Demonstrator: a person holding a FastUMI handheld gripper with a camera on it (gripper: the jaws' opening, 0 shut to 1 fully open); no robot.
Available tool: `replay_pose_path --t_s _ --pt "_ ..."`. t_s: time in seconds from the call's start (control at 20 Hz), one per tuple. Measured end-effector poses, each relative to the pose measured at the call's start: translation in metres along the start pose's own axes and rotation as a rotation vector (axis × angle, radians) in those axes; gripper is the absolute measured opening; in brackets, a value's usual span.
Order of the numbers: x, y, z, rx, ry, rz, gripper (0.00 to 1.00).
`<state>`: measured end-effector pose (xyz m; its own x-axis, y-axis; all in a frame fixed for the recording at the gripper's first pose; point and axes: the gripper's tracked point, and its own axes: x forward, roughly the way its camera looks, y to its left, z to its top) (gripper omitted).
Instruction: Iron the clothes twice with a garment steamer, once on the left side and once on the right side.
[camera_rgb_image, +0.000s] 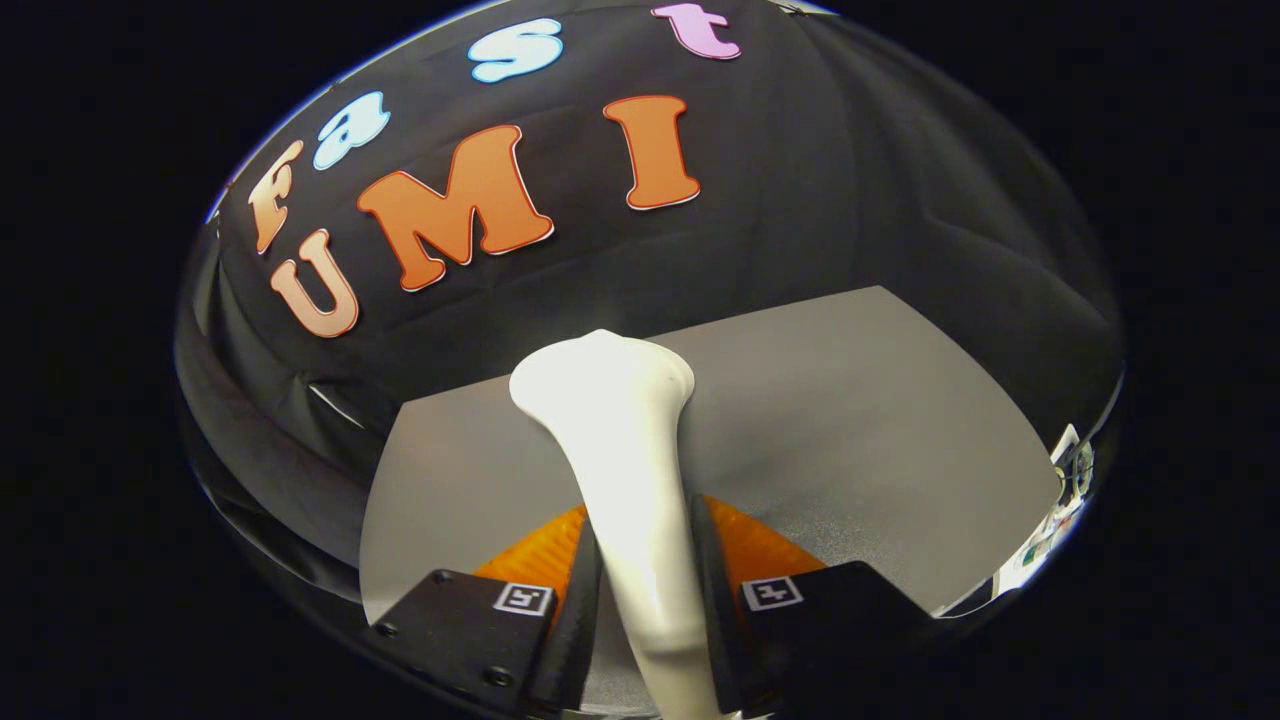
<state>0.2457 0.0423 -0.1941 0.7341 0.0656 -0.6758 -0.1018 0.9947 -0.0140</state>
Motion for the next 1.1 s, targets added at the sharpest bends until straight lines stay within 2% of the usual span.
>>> replay_pose_path --t_s 0.1,0.25,0.55,0.8,1.1 --pt "-0.007 -0.003 0.009 0.026 -0.047 -0.012 0.54" --pt "-0.035 0.008 0.03 0.061 -0.2 0.044 0.54" --pt "-0.096 0.004 0.044 0.103 -0.367 0.026 0.54" --pt "-0.153 0.049 0.049 0.086 -0.482 0.073 0.54" --pt "-0.225 0.118 0.03 0.063 -0.589 0.066 0.53"
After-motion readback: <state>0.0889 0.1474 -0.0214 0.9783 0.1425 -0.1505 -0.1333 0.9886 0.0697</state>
